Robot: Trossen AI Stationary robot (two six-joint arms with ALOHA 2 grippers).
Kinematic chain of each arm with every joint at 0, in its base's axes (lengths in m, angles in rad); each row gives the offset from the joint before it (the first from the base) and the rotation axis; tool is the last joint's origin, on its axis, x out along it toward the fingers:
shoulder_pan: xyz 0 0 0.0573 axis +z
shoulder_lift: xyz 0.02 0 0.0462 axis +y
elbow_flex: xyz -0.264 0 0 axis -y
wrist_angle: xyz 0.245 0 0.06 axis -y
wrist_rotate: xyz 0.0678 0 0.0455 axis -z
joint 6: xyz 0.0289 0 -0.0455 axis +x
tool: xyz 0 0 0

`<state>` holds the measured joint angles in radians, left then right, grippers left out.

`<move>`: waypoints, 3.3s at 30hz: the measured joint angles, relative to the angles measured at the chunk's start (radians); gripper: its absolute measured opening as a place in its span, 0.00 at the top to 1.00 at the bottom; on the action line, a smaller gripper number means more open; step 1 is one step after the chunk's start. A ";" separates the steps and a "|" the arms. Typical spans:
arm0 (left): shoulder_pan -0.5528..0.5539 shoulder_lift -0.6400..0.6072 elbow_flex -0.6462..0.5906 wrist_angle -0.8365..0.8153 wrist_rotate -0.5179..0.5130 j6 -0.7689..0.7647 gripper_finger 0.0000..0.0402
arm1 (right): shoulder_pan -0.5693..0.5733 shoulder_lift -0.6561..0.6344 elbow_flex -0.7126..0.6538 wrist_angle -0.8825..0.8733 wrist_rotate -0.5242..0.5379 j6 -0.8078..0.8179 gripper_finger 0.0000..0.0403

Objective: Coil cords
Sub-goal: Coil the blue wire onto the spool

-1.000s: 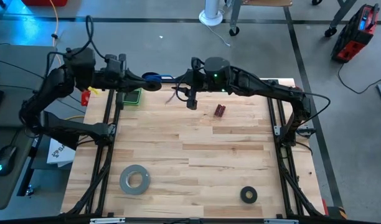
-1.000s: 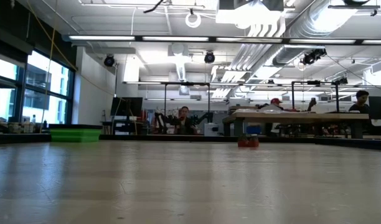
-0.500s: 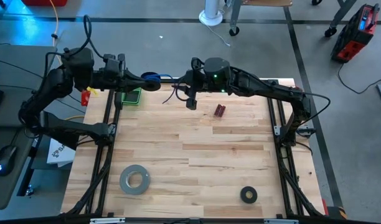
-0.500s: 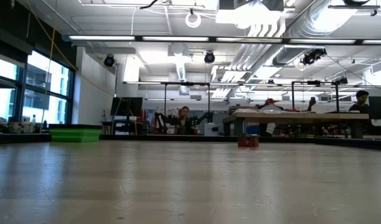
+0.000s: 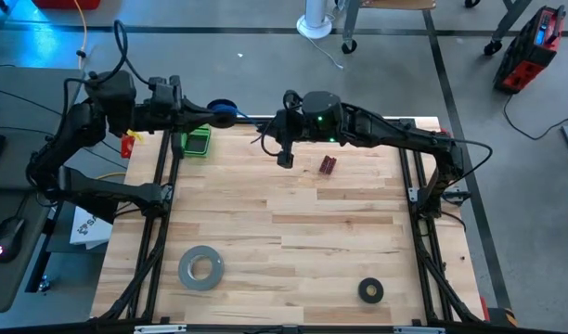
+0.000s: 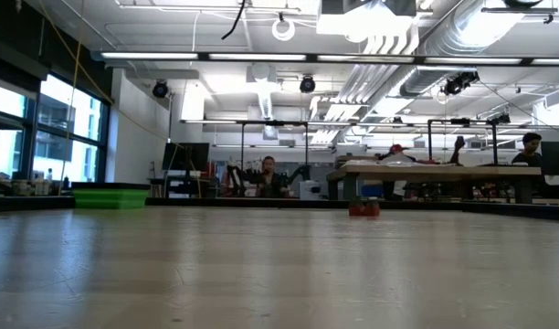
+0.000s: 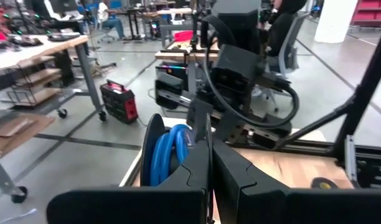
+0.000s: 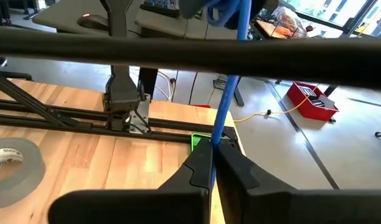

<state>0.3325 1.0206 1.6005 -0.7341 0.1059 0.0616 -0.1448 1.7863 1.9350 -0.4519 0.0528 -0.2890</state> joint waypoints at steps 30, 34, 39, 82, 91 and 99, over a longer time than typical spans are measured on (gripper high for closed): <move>0.001 0.123 0.000 0.426 0.082 -0.515 1.00 | 0.051 0.001 0.000 0.186 -0.038 0.053 1.00; 0.001 0.144 0.000 0.502 0.129 -0.660 1.00 | 0.061 0.001 0.000 0.232 -0.041 0.053 1.00; 0.001 0.168 0.000 0.512 0.151 -0.828 1.00 | 0.074 0.001 0.000 0.318 -0.062 0.053 1.00; -0.056 0.123 0.001 0.315 0.440 -1.361 1.00 | 0.078 0.060 -0.001 0.551 -0.090 -0.057 1.00; -0.035 0.093 0.000 0.086 0.448 -1.192 1.00 | 0.044 0.060 -0.001 0.409 -0.134 -0.120 1.00; 0.004 0.094 0.000 -0.036 0.450 -1.013 1.00 | 0.020 0.060 -0.001 0.317 -0.142 -0.166 1.00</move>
<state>0.3362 1.1145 1.6001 -0.7702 0.5556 -0.9517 -0.1249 1.8458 1.9343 -0.1351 -0.0895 -0.4546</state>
